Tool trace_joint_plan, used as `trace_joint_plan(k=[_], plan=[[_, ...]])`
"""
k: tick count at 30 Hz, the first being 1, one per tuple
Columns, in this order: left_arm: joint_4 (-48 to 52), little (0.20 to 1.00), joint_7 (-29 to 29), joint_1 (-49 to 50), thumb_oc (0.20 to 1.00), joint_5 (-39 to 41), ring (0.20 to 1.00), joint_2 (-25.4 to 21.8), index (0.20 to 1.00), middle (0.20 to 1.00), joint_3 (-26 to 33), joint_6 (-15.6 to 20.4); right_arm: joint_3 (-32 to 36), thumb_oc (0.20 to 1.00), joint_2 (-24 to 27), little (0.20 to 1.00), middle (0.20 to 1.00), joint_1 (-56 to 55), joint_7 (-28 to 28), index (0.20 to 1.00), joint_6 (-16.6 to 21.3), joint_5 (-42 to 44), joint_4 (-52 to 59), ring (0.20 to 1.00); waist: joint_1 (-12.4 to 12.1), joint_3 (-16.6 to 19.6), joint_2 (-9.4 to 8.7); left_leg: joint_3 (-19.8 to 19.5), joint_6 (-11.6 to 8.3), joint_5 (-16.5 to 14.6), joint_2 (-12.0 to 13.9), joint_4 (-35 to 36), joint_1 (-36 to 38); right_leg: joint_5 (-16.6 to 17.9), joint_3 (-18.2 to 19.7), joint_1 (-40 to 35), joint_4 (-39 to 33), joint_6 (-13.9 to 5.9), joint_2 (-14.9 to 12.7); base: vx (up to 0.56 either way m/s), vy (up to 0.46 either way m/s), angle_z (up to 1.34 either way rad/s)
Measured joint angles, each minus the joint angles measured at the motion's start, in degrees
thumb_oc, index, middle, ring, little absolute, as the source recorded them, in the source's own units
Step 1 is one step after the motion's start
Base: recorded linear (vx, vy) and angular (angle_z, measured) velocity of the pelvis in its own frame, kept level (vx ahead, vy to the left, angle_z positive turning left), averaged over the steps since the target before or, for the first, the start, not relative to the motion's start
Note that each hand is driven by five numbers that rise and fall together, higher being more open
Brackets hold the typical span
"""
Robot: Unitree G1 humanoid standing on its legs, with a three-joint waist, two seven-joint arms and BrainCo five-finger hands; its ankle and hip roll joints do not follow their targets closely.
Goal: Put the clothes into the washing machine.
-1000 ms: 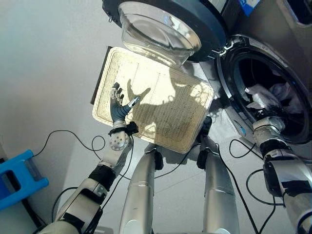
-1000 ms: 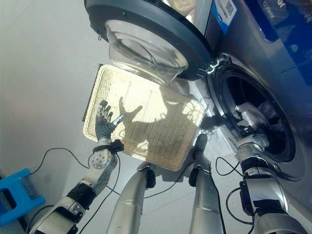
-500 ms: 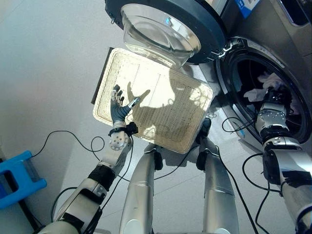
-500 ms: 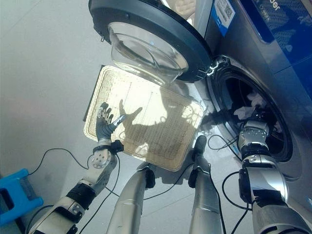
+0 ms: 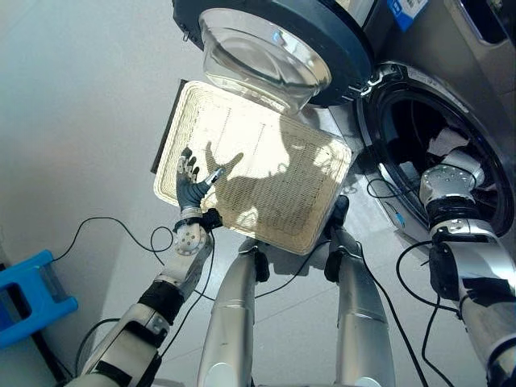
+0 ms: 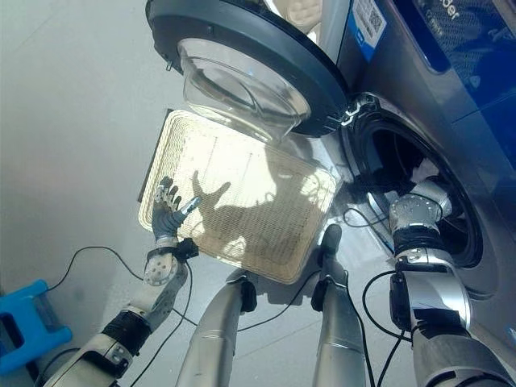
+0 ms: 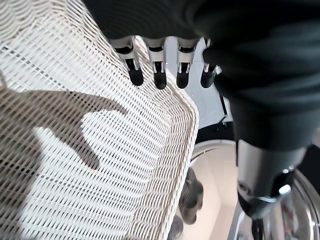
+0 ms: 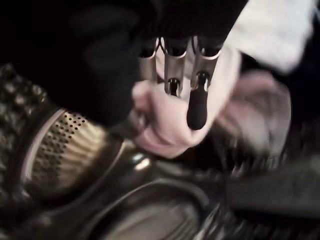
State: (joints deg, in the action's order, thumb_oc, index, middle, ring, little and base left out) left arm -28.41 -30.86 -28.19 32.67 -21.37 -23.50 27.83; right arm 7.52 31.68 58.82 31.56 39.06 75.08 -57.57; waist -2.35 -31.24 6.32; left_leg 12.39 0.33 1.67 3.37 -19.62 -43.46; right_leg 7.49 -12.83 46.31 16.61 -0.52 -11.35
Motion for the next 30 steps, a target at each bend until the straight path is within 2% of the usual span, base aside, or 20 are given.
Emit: trace_joint_plan(k=[2, 5, 7, 14, 18, 22, 26, 30], plan=[[0.09, 1.000, 0.01, 0.06, 1.000, 0.12, 1.000, 0.00, 1.000, 1.000, -0.01, 0.00, -1.53, 1.000, 1.08, 1.000, 1.000, 0.10, 3.56, 1.000, -4.14, -5.71, -0.37, 1.000, 0.00, 0.00, 0.00, 0.00, 0.02, 0.01, -0.05, 0.12, -0.01, 0.05, -0.02, 0.00, -0.08, -0.07, -0.02, 0.00, 0.000, 0.00], [0.13, 1.000, 0.78, 0.11, 1.000, 0.12, 1.000, -0.03, 1.000, 1.000, -0.04, 0.01, -5.05, 1.000, 5.00, 1.000, 1.000, 0.78, 7.20, 1.000, -14.10, -16.62, -4.90, 1.000, -0.07, 0.00, 0.00, 0.02, 0.10, 0.08, -0.04, 0.27, -0.01, 0.26, -0.02, -0.04, -0.37, -0.14, 0.02, 0.00, 0.000, 0.00], [0.09, 1.000, 1.04, 0.73, 1.000, 0.15, 1.000, -0.32, 1.000, 1.000, 0.08, 0.09, -6.89, 1.000, 6.72, 1.000, 1.000, 0.97, 9.09, 1.000, -18.58, -20.44, -6.72, 1.000, -0.36, 0.00, 0.00, -0.02, 0.12, 0.10, -0.10, 0.33, -0.03, 0.26, -0.10, -0.06, -0.41, -0.14, -0.05, 0.00, 0.000, 0.00], [0.13, 1.000, 1.71, 1.81, 1.000, 0.15, 1.000, -0.40, 1.000, 1.000, -0.02, 0.35, -9.81, 1.000, 7.92, 1.000, 1.000, 3.10, 15.97, 1.000, -29.28, -31.47, -8.98, 1.000, -0.53, 0.00, 0.03, 0.00, 0.12, 0.10, -0.14, 0.62, -0.02, 0.28, -0.21, -0.05, -0.58, -0.14, -0.08, 0.00, 0.000, 0.00], [0.57, 1.000, 1.76, 2.11, 1.000, 0.14, 1.000, -0.38, 1.000, 1.000, -0.09, 0.57, -17.14, 1.000, 9.98, 1.000, 1.000, 5.62, 20.58, 1.000, -42.16, -44.43, -9.07, 1.000, -1.51, 0.01, 0.06, -0.01, 0.15, 0.15, -0.23, 0.82, -0.02, 0.27, -0.27, 0.03, -0.58, -0.14, -0.45, 0.00, 0.000, 0.00], [0.59, 1.000, 1.81, 2.92, 1.000, 0.14, 1.000, -0.41, 1.000, 1.000, -0.07, 1.11, -19.97, 1.000, 11.01, 1.000, 1.000, 6.54, 22.68, 1.000, -50.71, -53.69, -9.50, 1.000, -1.86, 0.01, 0.07, -0.12, 0.21, 0.19, -0.51, 1.02, -0.03, 0.23, -0.41, 0.04, -0.56, -0.17, -0.69, -0.01, -0.002, 0.02], [0.60, 1.000, 2.23, 3.38, 1.000, 0.14, 1.000, -0.40, 1.000, 1.000, -0.07, 1.39, -22.19, 1.000, 10.74, 1.000, 1.000, 6.69, 23.72, 1.000, -55.72, -61.13, -10.39, 1.000, -2.08, 0.01, 0.07, -0.29, 0.35, 0.27, -0.88, 1.33, -0.03, 0.26, -0.59, 0.03, -0.48, -0.15, -0.96, -0.01, 0.003, 0.03], [0.61, 1.000, 2.37, 3.29, 1.000, 0.12, 1.000, -0.32, 1.000, 1.000, -0.07, 1.55, -23.06, 1.000, 9.67, 1.000, 1.000, 6.26, 24.63, 1.000, -57.09, -65.33, -10.30, 1.000, -2.80, 0.01, 0.07, -0.29, 0.42, 0.33, -0.91, 1.19, -0.01, 0.25, -0.61, 0.00, -0.38, -0.16, -0.95, 0.00, 0.000, 0.00]])
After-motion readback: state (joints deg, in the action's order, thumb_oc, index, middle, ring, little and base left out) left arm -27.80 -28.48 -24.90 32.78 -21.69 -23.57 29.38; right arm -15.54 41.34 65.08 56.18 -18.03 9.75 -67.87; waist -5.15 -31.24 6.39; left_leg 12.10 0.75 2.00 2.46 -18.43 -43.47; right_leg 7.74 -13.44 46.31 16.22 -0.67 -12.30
